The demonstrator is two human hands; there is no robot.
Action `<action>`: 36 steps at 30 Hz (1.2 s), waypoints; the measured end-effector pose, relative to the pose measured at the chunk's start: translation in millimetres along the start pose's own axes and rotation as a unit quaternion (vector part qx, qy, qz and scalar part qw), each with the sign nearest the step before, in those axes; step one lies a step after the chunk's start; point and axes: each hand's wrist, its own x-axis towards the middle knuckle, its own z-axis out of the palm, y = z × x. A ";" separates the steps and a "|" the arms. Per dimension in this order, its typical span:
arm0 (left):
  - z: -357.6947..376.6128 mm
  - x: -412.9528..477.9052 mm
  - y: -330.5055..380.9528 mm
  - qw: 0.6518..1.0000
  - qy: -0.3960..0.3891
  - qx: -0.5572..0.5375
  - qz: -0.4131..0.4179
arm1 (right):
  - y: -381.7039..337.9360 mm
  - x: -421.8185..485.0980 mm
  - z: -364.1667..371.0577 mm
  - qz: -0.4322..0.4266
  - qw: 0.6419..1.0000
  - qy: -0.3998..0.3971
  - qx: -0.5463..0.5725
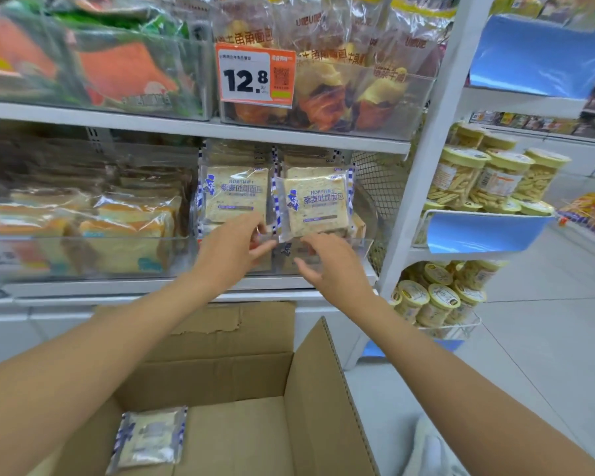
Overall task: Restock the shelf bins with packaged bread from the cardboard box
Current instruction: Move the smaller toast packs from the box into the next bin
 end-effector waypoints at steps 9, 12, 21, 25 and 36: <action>-2.5 -117.7 -53.7 0.953 -0.147 -0.130 -0.232 | -55.2 -42.9 47.7 0.070 0.989 -0.119 0.049; 9.5 -112.2 -44.7 0.937 -0.141 -0.180 -0.264 | -73.1 -54.0 40.9 0.039 0.982 -0.163 0.091; -0.7 -197.9 -89.4 0.915 -0.235 -0.119 -0.307 | -98.5 -93.0 92.1 0.072 0.936 -0.313 0.142; 4.9 -236.5 -125.1 0.894 -0.250 -0.107 -0.356 | -98.3 -111.5 139.7 0.075 0.906 -0.390 0.149; 47.6 -310.0 -187.2 0.831 -0.220 -0.159 -0.485 | -119.4 -158.6 292.3 0.034 0.803 -0.567 0.182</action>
